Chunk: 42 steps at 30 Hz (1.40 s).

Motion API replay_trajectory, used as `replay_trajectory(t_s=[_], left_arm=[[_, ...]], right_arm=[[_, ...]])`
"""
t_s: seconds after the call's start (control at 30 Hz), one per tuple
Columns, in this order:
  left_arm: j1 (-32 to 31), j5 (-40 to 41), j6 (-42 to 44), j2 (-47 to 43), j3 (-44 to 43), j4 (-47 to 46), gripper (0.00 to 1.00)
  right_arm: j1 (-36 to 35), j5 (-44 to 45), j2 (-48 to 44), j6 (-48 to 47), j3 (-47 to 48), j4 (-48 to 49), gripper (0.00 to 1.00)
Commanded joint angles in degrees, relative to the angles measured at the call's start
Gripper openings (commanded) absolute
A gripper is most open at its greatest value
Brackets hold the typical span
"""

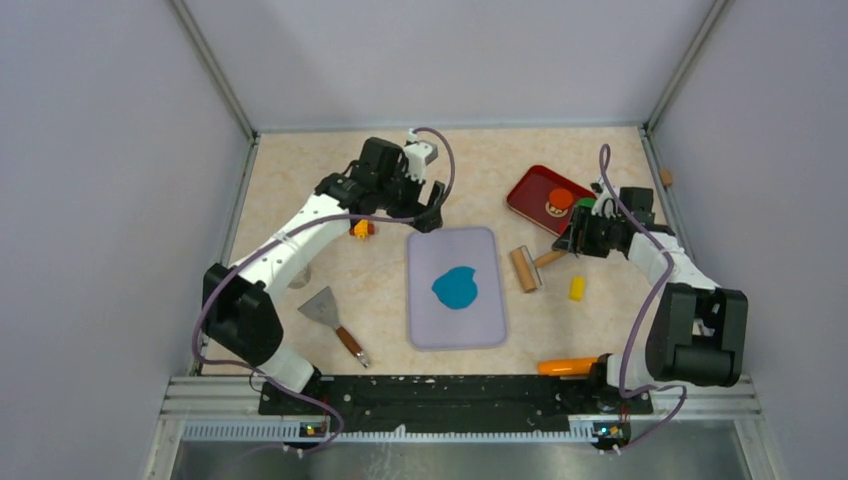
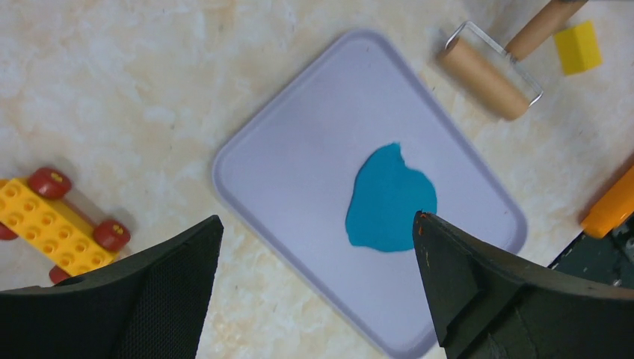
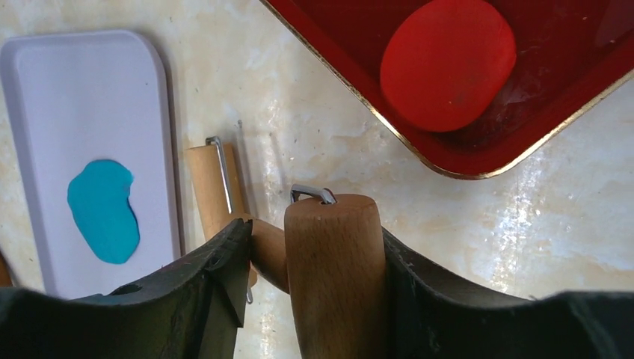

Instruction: Roll out the dumpling wrappers from the dough

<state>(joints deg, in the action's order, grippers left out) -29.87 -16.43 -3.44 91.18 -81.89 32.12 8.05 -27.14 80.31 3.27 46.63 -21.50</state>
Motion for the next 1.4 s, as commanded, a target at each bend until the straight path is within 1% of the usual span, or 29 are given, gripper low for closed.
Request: replay_trajectory(t_s=[0.0, 0.07, 0.13, 0.17, 0.27, 0.3, 0.4, 0.43, 0.47, 0.53, 0.6, 0.63, 0.7, 0.77, 0.87, 0.97, 1.03, 1.13, 1.2, 1.37], left_arm=[[0.02, 2.26, 6.89, -5.96, 4.11, 3.60, 0.99], [0.49, 2.85, 7.81, -7.97, 5.63, 4.48, 0.99], [1.89, 4.89, 7.13, -9.68, 5.70, 6.04, 0.99], [2.77, 7.25, 5.85, -10.63, 5.92, 6.28, 0.99], [5.94, 19.02, 0.69, -12.20, 6.20, 8.85, 0.99], [6.98, 20.16, 1.23, -11.82, 5.55, 11.17, 0.99], [9.65, 18.88, 8.28, -8.34, 2.34, 19.50, 0.99], [10.52, 18.20, 9.47, -7.50, 1.63, 21.18, 0.99], [11.56, 17.16, 10.23, -7.44, 1.78, 21.64, 0.99], [14.38, 16.71, 11.00, -9.45, 3.47, 18.85, 0.99], [17.08, 18.31, 12.30, -9.57, 3.39, 17.63, 0.99], [18.46, 19.67, 13.64, -8.94, 2.76, 17.96, 0.97], [22.00, 20.80, 17.86, -7.33, 2.15, 19.00, 0.86], [26.55, 19.12, 19.70, -4.14, 0.67, 22.74, 0.75], [34.30, 14.82, 17.18, 2.15, -2.67, 28.45, 0.67], [39.65, 13.10, 14.86, 4.97, -1.19, 27.32, 0.64], [42.12, 13.81, 13.85, 5.56, 0.33, 25.22, 0.62], [44.79, 13.88, 14.74, 5.91, 2.30, 22.44, 0.54], [45.69, 13.69, 15.63, 6.65, 3.18, 21.52, 0.50], [46.20, 13.32, 18.55, 8.19, 5.69, 20.36, 0.44]], right_arm=[[0.72, 9.92, -2.09, -5.86, -0.50, -3.31, 0.54], [0.73, 12.09, -2.84, -7.02, 0.10, -4.31, 0.57], [0.73, 16.66, -4.01, -8.19, 1.67, -5.75, 0.66], [0.73, 18.20, -4.56, -9.53, 2.83, -6.40, 0.71], [0.73, 20.36, -5.29, -13.10, 5.37, -8.83, 0.79], [0.73, 20.37, -5.45, -13.19, 6.02, -9.49, 0.81], [0.73, 16.93, -7.26, -12.28, 6.63, -9.79, 0.83], [0.73, 15.72, -8.13, -11.64, 6.63, -9.29, 0.84], [0.73, 14.50, -8.73, -11.21, 6.70, -8.94, 0.84], [0.73, 12.12, -9.91, -10.62, 7.11, -8.79, 0.84], [0.73, 9.67, -10.38, -10.63, 7.55, -8.91, 0.84], [0.73, 8.81, -10.43, -10.72, 7.90, -9.13, 0.83], [0.73, 8.09, -10.01, -10.62, 8.25, -9.27, 0.83], [0.73, 7.43, -9.54, -10.42, 8.46, -9.00, 0.81], [0.73, 5.91, -8.91, -9.78, 8.94, -8.55, 0.79], [0.73, 4.45, -8.91, -9.47, 9.33, -8.41, 0.77], [0.73, 4.11, -9.26, -9.26, 9.47, -8.58, 0.77], [0.73, 4.09, -10.06, -9.16, 8.87, -8.82, 0.76], [0.73, 3.75, -10.59, -8.93, 8.09, -8.82, 0.76], [0.73, 2.97, -11.76, -8.37, 6.66, -8.51, 0.75]])
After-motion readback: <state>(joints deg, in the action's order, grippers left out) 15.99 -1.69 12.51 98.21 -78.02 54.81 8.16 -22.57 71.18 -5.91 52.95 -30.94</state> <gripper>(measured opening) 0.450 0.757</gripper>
